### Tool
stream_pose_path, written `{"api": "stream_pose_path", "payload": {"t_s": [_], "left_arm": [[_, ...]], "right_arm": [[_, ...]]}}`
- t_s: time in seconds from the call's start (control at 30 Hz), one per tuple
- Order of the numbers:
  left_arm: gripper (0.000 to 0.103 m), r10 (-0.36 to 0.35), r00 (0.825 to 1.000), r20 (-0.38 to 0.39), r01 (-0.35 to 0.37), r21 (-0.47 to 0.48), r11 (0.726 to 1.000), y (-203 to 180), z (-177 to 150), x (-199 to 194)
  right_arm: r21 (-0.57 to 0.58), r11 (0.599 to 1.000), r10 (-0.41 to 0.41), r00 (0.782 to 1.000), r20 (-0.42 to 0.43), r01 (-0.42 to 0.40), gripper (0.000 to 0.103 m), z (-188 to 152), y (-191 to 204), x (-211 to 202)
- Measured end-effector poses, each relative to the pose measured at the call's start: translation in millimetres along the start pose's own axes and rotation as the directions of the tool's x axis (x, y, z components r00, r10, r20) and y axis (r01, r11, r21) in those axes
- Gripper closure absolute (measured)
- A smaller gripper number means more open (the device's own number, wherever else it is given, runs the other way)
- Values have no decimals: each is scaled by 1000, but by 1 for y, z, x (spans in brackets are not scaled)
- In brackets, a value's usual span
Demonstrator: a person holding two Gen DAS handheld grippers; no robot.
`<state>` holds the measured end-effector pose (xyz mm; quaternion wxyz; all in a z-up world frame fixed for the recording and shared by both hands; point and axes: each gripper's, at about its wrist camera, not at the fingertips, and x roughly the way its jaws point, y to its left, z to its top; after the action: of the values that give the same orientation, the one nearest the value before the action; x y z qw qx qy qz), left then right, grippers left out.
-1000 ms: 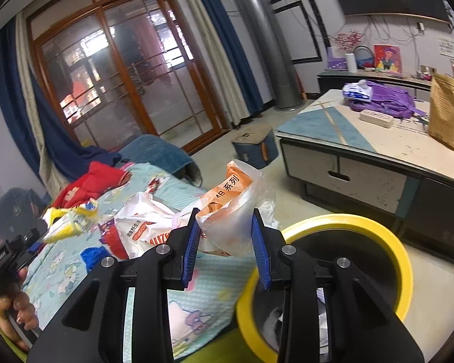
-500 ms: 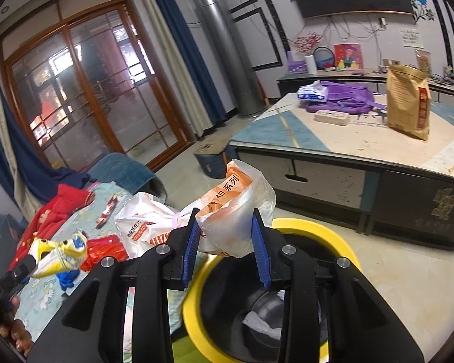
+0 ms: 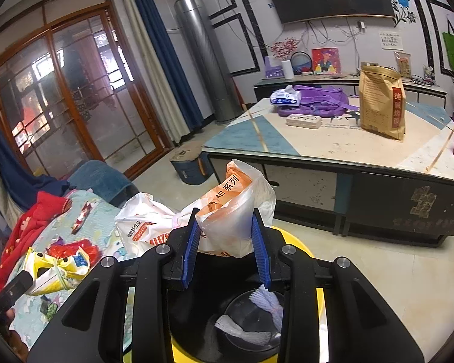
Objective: Collect trash
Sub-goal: 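Carry the yellow wrapper and white plastic bag over the bin with both tools, then open the left tool into the bin while the right tool releases the white bag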
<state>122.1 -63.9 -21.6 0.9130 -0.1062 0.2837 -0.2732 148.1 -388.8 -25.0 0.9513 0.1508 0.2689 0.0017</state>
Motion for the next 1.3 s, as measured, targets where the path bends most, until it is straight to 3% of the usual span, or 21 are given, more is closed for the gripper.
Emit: {"api": "stream_pose_path", "payload": {"t_s": [0.37, 0.67, 1.03, 1.3], "left_arm": [[82, -50, 997, -62, 53, 54, 997, -23, -12, 28], [82, -67, 986, -152, 82, 93, 992, -38, -32, 60], [81, -77, 967, -242, 102, 93, 990, -41, -53, 86], [81, -77, 962, -261, 100, 78, 992, -42, -55, 96]], "right_arm": [[15, 997, -77, 997, 8, 77, 72, 0, -20, 4], [1, 993, -114, 993, -36, 114, 72, -6, -26, 19], [4, 994, -106, 987, -120, 108, 70, -17, -29, 40], [29, 995, -89, 985, -148, 94, 65, -18, -33, 47]]}}
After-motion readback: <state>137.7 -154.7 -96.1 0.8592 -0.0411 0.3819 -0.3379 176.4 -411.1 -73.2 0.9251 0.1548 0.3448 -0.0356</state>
